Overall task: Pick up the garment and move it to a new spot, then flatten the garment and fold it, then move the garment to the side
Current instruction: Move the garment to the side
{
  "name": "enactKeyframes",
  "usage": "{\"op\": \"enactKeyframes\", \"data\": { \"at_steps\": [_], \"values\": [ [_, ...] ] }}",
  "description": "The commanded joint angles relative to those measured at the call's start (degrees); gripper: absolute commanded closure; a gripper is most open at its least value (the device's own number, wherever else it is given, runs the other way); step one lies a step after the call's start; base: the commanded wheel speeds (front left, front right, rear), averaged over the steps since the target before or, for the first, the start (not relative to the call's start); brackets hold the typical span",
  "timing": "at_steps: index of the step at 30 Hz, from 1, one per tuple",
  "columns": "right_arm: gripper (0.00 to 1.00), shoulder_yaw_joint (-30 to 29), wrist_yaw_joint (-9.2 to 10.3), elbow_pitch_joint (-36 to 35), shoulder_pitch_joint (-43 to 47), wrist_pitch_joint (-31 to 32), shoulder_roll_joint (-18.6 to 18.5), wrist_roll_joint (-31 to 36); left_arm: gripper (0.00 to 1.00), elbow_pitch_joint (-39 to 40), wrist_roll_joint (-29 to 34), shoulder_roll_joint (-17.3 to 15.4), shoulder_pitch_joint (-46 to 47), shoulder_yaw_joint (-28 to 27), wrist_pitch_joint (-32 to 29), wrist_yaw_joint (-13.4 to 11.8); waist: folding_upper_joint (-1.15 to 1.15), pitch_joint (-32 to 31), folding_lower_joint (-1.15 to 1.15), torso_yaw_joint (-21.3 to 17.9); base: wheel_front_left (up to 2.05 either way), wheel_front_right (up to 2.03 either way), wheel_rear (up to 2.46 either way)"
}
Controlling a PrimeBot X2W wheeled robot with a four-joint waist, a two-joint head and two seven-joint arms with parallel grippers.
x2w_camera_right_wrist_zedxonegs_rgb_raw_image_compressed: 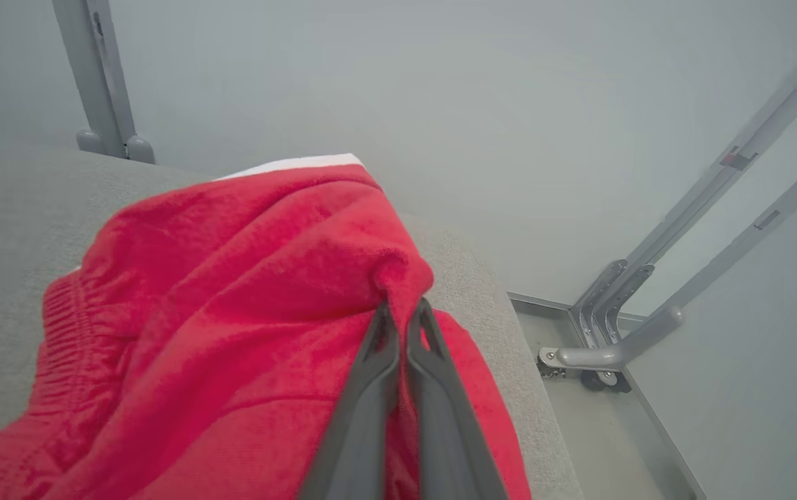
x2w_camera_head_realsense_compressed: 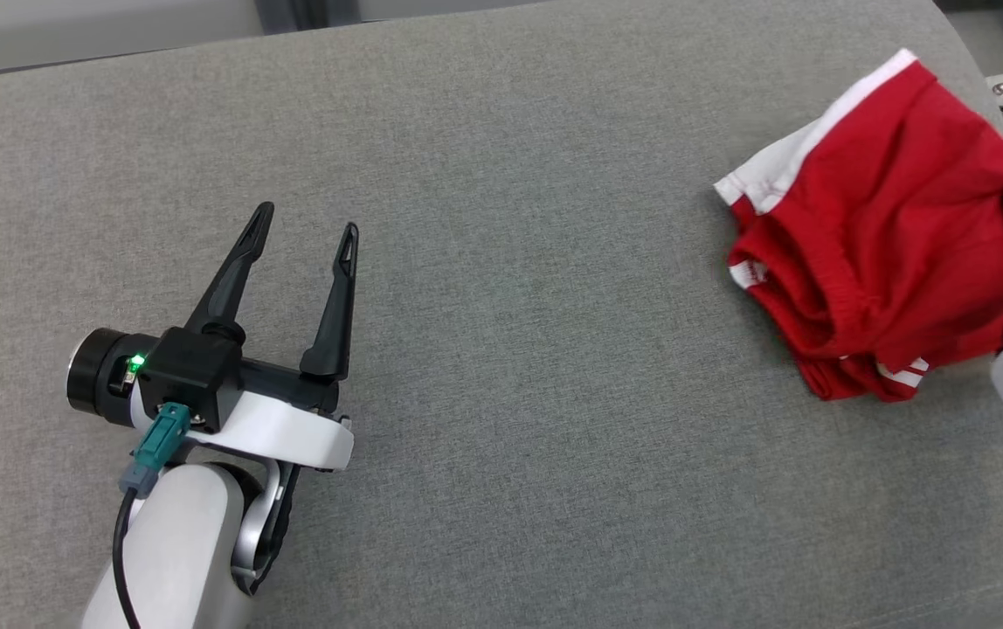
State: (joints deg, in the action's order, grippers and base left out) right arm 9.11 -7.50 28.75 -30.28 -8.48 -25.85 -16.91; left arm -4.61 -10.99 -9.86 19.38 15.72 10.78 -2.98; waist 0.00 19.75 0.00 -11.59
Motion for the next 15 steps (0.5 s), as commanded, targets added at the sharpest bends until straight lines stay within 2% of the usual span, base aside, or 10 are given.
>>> {"op": "enactKeyframes", "data": {
  "at_steps": [1, 7, 8, 9, 10, 15],
  "values": [
    [1.0, -0.4, 0.0, 0.7, -0.6, -0.8, -0.6, -0.1, 0.0, -0.1, 0.2, 0.0, 1.4, -0.1, 0.2, 0.3, 0.0, 0.3, 0.0, 0.5, 0.0, 0.0, 0.0],
    [1.0, -0.3, 0.0, 9.4, -2.4, -1.9, -1.1, -1.6, 0.0, 0.0, -0.1, -0.3, 1.7, 0.0, 0.3, -0.1, 0.0, 1.7, 0.0, 1.2, 0.0, 0.0, 0.0],
    [0.91, -0.5, 0.0, 11.2, -2.8, -1.7, -0.7, -1.9, 0.0, 0.0, -0.2, -0.3, 1.9, 0.0, 0.2, 0.0, 0.0, 1.8, 0.0, 1.2, 0.0, 0.0, 0.0],
    [0.55, -0.5, 0.0, 12.6, -3.4, -1.7, -0.3, -1.9, 0.0, -0.1, -0.3, -0.4, 1.9, 0.0, 0.2, 0.0, 0.0, 1.9, 0.0, 1.2, 0.0, 0.0, 0.0],
    [0.0, -0.7, 0.0, 14.0, -3.9, -2.1, -0.1, -1.8, 0.0, -0.1, -0.3, -0.5, 2.0, -0.1, 0.2, -0.1, 0.0, 2.0, 0.0, 1.2, 0.0, 0.0, 0.0],
    [0.0, -1.9, 0.0, 19.6, -3.9, -3.0, 1.4, -2.8, 0.0, -0.3, -0.6, -0.9, 1.8, -0.4, 0.4, -0.7, 0.0, 1.4, 0.0, 0.6, 0.0, 0.0, 0.0]
  ]
}}
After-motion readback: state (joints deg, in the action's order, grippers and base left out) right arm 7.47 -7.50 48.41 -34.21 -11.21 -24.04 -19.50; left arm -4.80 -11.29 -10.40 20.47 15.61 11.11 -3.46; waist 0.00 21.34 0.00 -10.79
